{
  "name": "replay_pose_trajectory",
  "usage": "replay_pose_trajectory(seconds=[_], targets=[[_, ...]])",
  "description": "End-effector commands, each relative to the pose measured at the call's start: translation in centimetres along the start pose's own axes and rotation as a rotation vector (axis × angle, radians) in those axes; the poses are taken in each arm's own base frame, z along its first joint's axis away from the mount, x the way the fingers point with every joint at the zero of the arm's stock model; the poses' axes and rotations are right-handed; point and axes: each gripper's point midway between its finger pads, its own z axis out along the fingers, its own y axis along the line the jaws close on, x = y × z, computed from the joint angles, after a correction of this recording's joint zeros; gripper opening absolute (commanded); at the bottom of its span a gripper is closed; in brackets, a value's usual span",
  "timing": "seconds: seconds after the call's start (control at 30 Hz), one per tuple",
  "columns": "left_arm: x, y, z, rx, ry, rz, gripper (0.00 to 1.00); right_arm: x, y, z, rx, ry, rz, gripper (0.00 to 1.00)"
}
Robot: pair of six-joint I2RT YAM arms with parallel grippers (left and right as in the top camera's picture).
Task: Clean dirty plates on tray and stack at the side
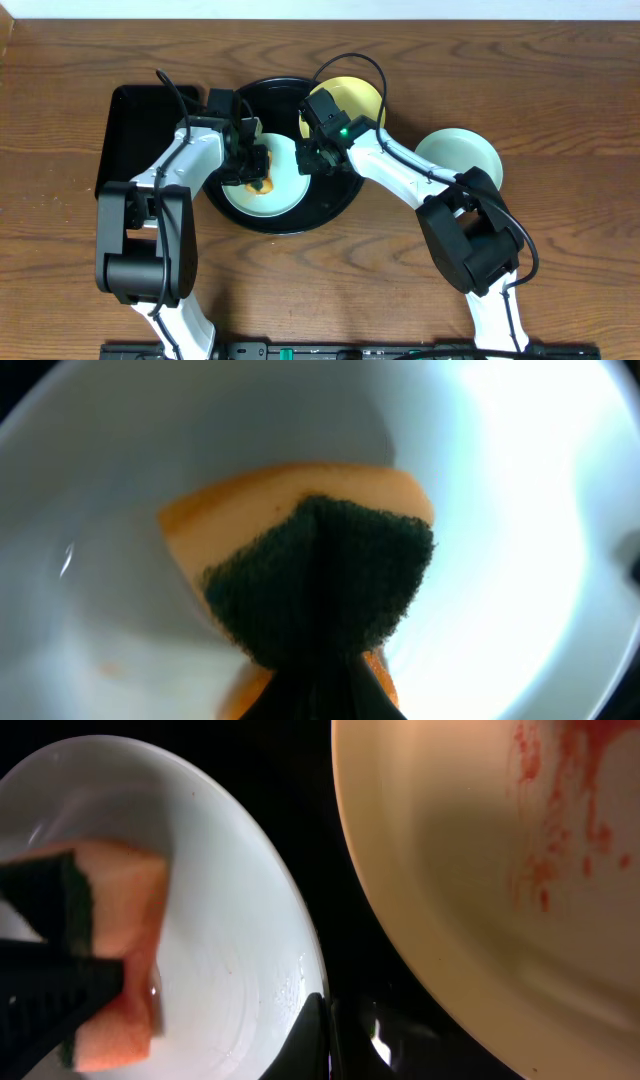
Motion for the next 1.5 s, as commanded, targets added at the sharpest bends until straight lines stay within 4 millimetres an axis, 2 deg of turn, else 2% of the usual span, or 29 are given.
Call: replay_pose_trajectory(seconds=[0.0, 0.17, 0.33, 0.47, 0.53, 0.63, 0.8, 0.93, 1.07, 1.2, 1.3, 1.4, 1.47], targets=[[-1.3, 0.2, 0.8, -0.001, -0.03, -0.055, 0.08, 0.1, 0.6, 0.3, -0.024, 0.013, 0.007, 0.01], [-3.1, 3.9, 0.3, -0.199, -0.132, -0.224, 0.08, 0.1, 0.6, 0.3, -0.023, 0.014, 0.007, 0.01], [-1.8, 4.1, 0.3, -0.217, -0.086, -0.255, 0.08, 0.2, 0.6, 0.3, -0.022, 0.016, 0.007, 0.01], [0.4, 2.0, 0.6, -0.105, 0.023, -0.26, 0.08, 0.3, 0.4, 0.6, -0.019, 0.021, 0.008, 0.01], [1.2, -0.1, 0.5, 0.01, 0.078, -0.23, 0.08, 0.4, 0.3, 0.7, -0.016, 0.026, 0.009, 0.01], [1.4, -3.1, -0.4, 0.181, 0.109, -0.167, 0.08, 0.6, 0.2, 0.8, -0.013, 0.033, 0.01, 0.01], [-0.8, -4.3, -3.6, 0.244, 0.029, -0.151, 0.08, 0.8, 0.3, 0.8, -0.02, 0.043, 0.008, 0.01], [-3.6, -4.4, -8.5, 0.262, -0.117, -0.132, 0.08, 1.0, 0.4, 0.8, -0.028, 0.049, 0.009, 0.01], [-5.5, -3.2, -13.9, 0.265, -0.271, -0.141, 0.08, 1.0, 0.5, 0.8, -0.03, 0.051, 0.009, 0.01], [-5.8, 0.0, -17.5, 0.205, -0.372, -0.21, 0.08, 1.2, 0.9, 0.8, -0.056, 0.063, -0.006, 0.01], [-5.0, 2.8, -18.5, 0.139, -0.387, -0.284, 0.08, 1.3, 1.8, 0.7, -0.108, 0.074, -0.034, 0.01], [-4.2, 4.4, -18.6, 0.126, -0.361, -0.339, 0.08, 1.3, 3.6, 0.0, -0.235, 0.094, -0.077, 0.01], [-3.6, 5.0, -18.5, 0.12, -0.344, -0.364, 0.08, 0.9, 4.1, -0.7, -0.294, 0.096, -0.079, 0.01]])
